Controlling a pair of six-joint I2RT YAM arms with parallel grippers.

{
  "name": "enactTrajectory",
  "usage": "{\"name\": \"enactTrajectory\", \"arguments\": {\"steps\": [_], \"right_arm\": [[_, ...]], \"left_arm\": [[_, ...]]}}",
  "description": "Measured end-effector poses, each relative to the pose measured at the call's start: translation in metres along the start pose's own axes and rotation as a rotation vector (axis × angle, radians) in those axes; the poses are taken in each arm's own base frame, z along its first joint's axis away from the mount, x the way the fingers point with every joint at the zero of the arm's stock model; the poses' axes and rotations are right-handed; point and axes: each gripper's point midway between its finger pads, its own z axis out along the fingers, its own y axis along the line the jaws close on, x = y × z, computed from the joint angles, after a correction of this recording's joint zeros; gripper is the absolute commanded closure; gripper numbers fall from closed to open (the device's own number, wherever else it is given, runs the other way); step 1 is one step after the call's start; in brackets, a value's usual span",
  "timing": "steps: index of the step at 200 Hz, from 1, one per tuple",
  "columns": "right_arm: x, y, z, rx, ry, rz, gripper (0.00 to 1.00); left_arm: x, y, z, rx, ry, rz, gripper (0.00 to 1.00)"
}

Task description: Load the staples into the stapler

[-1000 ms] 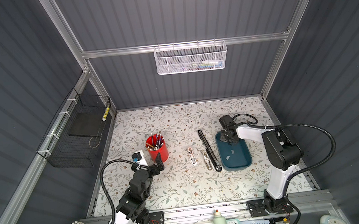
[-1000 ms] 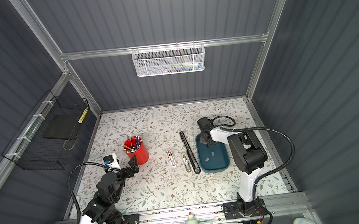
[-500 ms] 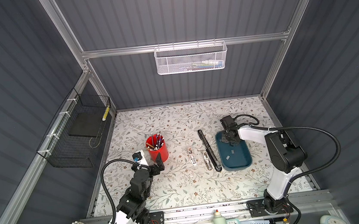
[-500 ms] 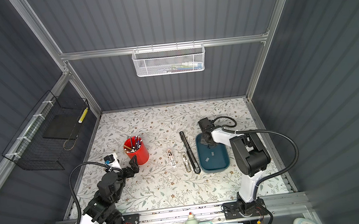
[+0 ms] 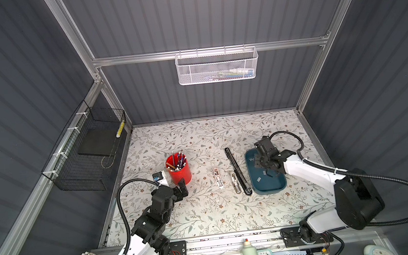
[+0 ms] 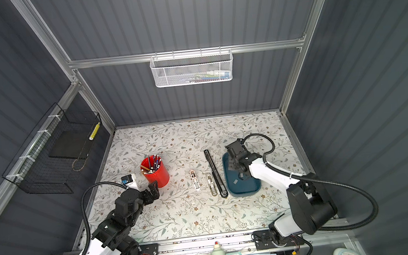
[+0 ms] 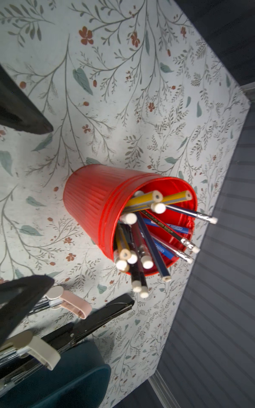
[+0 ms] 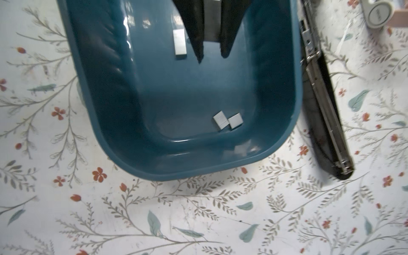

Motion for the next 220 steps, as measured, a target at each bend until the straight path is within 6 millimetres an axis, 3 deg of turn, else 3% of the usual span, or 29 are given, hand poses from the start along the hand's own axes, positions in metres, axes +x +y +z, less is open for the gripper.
{"name": "enactTrajectory", "arguments": {"steps": [44, 81, 129, 168, 195, 220], "right_arm": [[0.004, 0.031, -0.055, -0.092, -0.085, -0.069, 0.89], [0.021, 0.053, -0.086, -0.162, -0.102, -0.130, 0.89], [0.050, 0.094, -0.097, -0.244, -0.077, -0.236, 0.91], [0.075, 0.130, -0.100, -0.307, -0.025, -0.320, 0.92], [0.071, 0.151, -0.113, -0.323, -0.042, -0.350, 0.90], [0.068, 0.155, -0.111, -0.316, -0.056, -0.348, 0.90]], "left_arm": [[0.029, -0.012, 0.009, 0.061, 0.140, 0.024, 0.00], [0.032, -0.029, 0.008, 0.158, 0.156, 0.023, 0.00], [0.041, -0.049, 0.009, 0.268, 0.194, 0.037, 0.00], [0.047, -0.052, 0.012, 0.282, 0.222, 0.052, 0.00], [0.044, -0.053, 0.010, 0.290, 0.211, 0.052, 0.00], [0.042, -0.054, 0.009, 0.295, 0.202, 0.050, 0.00]]}}
